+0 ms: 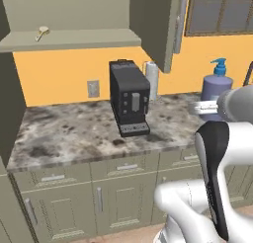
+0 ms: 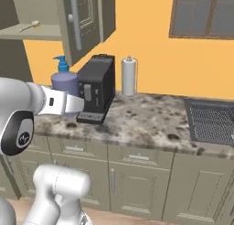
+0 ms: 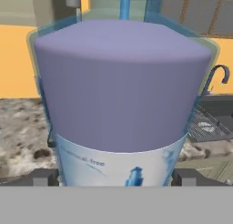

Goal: Locate and retrieve the dish brush and soap dispenser from the cabinet. Place them next to the sink.

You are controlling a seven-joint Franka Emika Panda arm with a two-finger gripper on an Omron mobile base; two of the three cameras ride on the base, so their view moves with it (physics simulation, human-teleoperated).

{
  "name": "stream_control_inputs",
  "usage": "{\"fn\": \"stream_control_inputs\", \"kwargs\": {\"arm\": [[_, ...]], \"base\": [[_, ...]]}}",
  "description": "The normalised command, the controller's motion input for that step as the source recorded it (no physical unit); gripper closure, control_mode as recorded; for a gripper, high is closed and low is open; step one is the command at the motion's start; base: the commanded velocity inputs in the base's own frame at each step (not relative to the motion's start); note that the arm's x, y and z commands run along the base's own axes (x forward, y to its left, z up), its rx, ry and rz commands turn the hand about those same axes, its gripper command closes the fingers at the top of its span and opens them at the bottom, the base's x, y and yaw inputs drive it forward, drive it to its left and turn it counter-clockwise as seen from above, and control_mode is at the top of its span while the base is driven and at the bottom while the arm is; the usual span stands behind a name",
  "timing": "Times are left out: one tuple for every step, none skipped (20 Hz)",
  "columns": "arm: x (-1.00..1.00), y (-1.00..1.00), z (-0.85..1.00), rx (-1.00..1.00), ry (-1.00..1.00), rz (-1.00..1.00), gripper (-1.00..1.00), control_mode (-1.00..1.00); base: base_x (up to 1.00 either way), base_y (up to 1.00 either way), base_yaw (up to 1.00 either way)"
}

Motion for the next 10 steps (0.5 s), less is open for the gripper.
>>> {"fn": "stream_control_inputs", "kwargs": {"arm": [[0.00, 0.00, 0.00, 0.00, 0.00, 0.00, 1.00, 1.00], [0.00, 0.00, 0.00, 0.00, 0.00, 0.00, 1.00, 1.00], [0.00, 0.00, 0.00, 0.00, 0.00, 0.00, 1.00, 1.00], [0.00, 0.00, 0.00, 0.00, 0.00, 0.00, 1.00, 1.00], [0.00, 0.00, 0.00, 0.00, 0.00, 0.00, 1.00, 1.00], [0.00, 0.00, 0.00, 0.00, 0.00, 0.00, 1.00, 1.00], [0.00, 0.00, 0.00, 0.00, 0.00, 0.00, 1.00, 1.00], [0.00, 0.00, 0.00, 0.00, 0.00, 0.00, 1.00, 1.00], [0.00, 0.00, 0.00, 0.00, 0.00, 0.00, 1.00, 1.00], [0.00, 0.00, 0.00, 0.00, 0.00, 0.00, 1.00, 1.00]], "base": [[-0.15, -0.90, 0.00], [0.00, -0.94, -0.01], [0.00, -0.95, -0.02], [0.00, -0.93, 0.00], [0.04, -0.89, 0.00], [0.10, -0.78, 0.01], [0.10, -0.76, 0.04], [0.11, -0.75, 0.03], [0.20, -0.78, 0.02], [0.19, -0.66, 0.00]]}}
